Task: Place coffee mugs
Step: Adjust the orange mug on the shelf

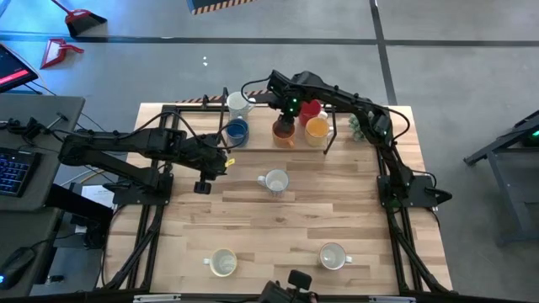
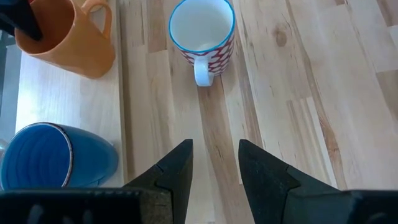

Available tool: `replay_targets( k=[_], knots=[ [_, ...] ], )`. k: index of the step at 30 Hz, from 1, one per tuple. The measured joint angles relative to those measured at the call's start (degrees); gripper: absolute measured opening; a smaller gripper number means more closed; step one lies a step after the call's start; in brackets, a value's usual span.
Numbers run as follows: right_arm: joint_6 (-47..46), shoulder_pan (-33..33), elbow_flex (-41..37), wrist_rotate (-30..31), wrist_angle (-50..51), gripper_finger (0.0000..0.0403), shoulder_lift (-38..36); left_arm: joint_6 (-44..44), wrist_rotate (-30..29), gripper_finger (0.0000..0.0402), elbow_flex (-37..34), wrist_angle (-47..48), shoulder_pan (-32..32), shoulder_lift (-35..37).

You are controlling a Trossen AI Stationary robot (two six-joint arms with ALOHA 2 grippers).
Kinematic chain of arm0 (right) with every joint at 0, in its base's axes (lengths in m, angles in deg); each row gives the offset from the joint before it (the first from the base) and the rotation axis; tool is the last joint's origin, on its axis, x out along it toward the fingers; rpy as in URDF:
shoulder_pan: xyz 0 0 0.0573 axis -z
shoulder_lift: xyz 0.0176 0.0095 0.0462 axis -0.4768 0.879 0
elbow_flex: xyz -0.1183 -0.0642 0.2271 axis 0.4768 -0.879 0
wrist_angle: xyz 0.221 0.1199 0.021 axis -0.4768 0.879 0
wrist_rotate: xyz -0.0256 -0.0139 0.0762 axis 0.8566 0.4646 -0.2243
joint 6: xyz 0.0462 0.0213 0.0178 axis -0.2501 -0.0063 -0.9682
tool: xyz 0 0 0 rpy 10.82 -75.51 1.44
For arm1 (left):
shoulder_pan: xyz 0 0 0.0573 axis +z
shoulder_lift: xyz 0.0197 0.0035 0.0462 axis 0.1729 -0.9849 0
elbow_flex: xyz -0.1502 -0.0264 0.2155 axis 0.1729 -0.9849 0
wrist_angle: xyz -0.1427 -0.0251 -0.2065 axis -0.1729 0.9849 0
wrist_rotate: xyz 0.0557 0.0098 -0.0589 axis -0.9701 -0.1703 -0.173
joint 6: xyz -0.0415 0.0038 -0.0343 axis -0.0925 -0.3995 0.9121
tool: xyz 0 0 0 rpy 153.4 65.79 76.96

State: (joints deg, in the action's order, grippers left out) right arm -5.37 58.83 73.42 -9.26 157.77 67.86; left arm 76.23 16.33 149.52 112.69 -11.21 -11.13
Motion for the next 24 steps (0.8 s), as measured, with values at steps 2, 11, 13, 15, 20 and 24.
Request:
replay_targets(
  k=[2, 11, 13, 15, 20, 24],
  knots=[
    [0.0, -0.2, 0.0, -0.2, 0.0, 0.0133, 0.0, 0.0, 0.0, 0.012, 0.0, 0.0, 0.0, 0.0],
    [-2.4, -0.4, 0.0, -0.9, -0.1, 0.0053, 0.9, 0.0, 0.0, 0.012, 0.0, 0.0, 0.0, 0.0],
    [-2.9, -0.4, 0.0, -1.2, 0.0, 0.0022, 1.0, 0.1, 0.0, 0.012, 0.0, 0.0, 0.0, 0.0],
    [-4.2, -0.4, 0.0, -1.3, -0.3, 0.0007, 1.0, 0.1, 0.0, 0.012, 0.0, 0.0, 0.0, 0.0],
    [-7.2, -0.4, 0.0, -1.2, -1.4, 0.0003, 1.0, 0.0, 0.2, 0.012, 0.0, 0.0, 0.0, 0.0],
    [-9.5, -0.8, 0.0, -0.9, -3.4, 0.0002, 1.0, 0.0, 0.2, 0.012, 0.0, 0.1, 0.0, 0.0]
  ],
)
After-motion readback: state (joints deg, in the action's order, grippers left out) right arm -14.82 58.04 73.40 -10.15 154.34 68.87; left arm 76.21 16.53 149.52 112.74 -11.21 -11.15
